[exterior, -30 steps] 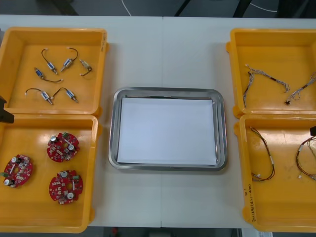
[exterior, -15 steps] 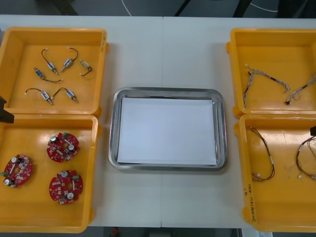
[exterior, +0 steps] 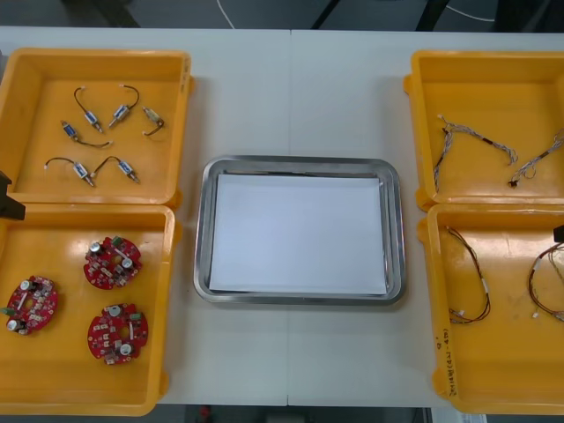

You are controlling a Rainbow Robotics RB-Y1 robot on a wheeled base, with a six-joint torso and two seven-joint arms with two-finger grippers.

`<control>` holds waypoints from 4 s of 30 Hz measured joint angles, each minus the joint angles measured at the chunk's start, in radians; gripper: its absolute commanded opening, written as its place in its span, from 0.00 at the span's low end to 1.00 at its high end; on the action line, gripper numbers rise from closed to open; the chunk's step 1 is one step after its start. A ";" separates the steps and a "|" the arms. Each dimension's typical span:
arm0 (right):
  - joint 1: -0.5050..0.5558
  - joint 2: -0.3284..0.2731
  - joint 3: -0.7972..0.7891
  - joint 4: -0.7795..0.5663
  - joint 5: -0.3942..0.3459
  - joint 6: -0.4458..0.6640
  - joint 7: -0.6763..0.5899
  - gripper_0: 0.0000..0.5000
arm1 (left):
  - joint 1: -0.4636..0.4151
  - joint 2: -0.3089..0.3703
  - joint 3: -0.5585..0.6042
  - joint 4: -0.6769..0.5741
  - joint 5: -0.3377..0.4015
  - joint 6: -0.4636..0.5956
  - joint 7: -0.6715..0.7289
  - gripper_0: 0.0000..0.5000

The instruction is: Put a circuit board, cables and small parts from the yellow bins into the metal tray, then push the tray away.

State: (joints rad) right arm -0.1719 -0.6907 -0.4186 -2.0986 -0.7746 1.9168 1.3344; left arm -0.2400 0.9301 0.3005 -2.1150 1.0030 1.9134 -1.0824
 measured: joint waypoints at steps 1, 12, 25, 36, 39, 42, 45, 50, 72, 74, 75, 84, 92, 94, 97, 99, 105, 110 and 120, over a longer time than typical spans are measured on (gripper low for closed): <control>0.000 0.000 0.000 0.000 0.000 0.000 0.000 1.00 | 0.000 0.000 0.000 0.000 0.000 0.000 0.000 1.00; 0.000 0.000 0.000 0.000 0.000 0.000 0.000 1.00 | 0.000 0.000 0.000 0.000 0.000 0.000 0.000 1.00; 0.000 0.000 0.000 0.000 0.000 0.000 0.000 1.00 | 0.000 0.000 0.000 0.000 0.000 0.000 0.000 1.00; 0.000 0.000 0.000 0.000 0.000 0.000 0.000 1.00 | 0.000 0.000 0.000 0.000 0.000 0.000 0.000 1.00; 0.000 0.000 0.000 0.000 0.000 0.000 0.000 1.00 | 0.000 0.000 0.000 0.000 0.000 0.000 0.000 1.00; 0.000 0.000 0.000 0.000 0.000 0.000 0.000 1.00 | 0.000 0.000 0.000 0.000 0.000 0.000 0.000 1.00; 0.000 0.000 0.000 0.000 0.000 0.000 0.000 1.00 | 0.000 0.000 0.000 0.000 0.000 0.000 0.000 1.00; 0.000 0.000 0.000 0.000 0.000 0.000 0.000 1.00 | 0.000 0.000 0.000 0.000 0.000 0.000 0.000 1.00; -0.001 0.000 -0.007 -0.005 -0.002 0.000 0.000 1.00 | 0.013 0.000 -0.001 0.001 0.000 0.000 0.000 1.00; -0.001 0.000 -0.013 -0.013 -0.007 0.000 0.000 1.00 | 0.017 0.001 -0.003 0.001 0.000 0.000 0.000 1.00; -0.001 0.000 -0.015 -0.018 -0.010 0.000 0.000 1.00 | 0.018 0.002 -0.005 0.001 0.000 0.000 0.000 1.00; 0.000 0.000 -0.031 -0.028 -0.027 0.000 0.001 1.00 | 0.021 0.012 -0.016 0.001 0.003 0.000 0.000 1.00; 0.074 -0.010 -0.061 -0.075 -0.036 0.000 0.004 1.00 | 0.103 0.055 -0.016 0.001 0.018 -0.111 -0.004 1.00; 0.113 -0.021 -0.065 -0.104 -0.043 0.000 0.004 1.00 | 0.134 0.075 -0.016 0.002 0.027 -0.158 -0.018 1.00; 0.158 -0.031 -0.076 -0.123 -0.058 0.000 0.008 1.00 | 0.170 0.098 -0.016 0.019 0.058 -0.211 -0.093 1.00; 0.180 -0.033 -0.086 -0.124 -0.084 0.000 0.009 1.00 | 0.186 0.109 -0.016 0.046 0.090 -0.240 -0.174 1.00; 0.261 -0.039 -0.105 -0.131 -0.139 0.000 0.012 1.00 | 0.197 0.123 -0.016 0.141 0.154 -0.280 -0.385 1.00; 0.306 -0.063 -0.112 -0.135 -0.150 -0.001 0.045 1.00 | 0.197 0.124 -0.016 0.184 0.166 -0.300 -0.387 1.00; 0.314 -0.091 -0.144 -0.137 -0.166 -0.029 0.072 1.00 | 0.215 0.124 -0.016 0.285 0.200 -0.364 -0.619 1.00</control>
State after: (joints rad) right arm 0.1416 -0.7816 -0.5626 -2.2360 -0.9409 1.8877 1.4062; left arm -0.0253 1.0543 0.2849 -1.8299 1.2030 1.5492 -1.7018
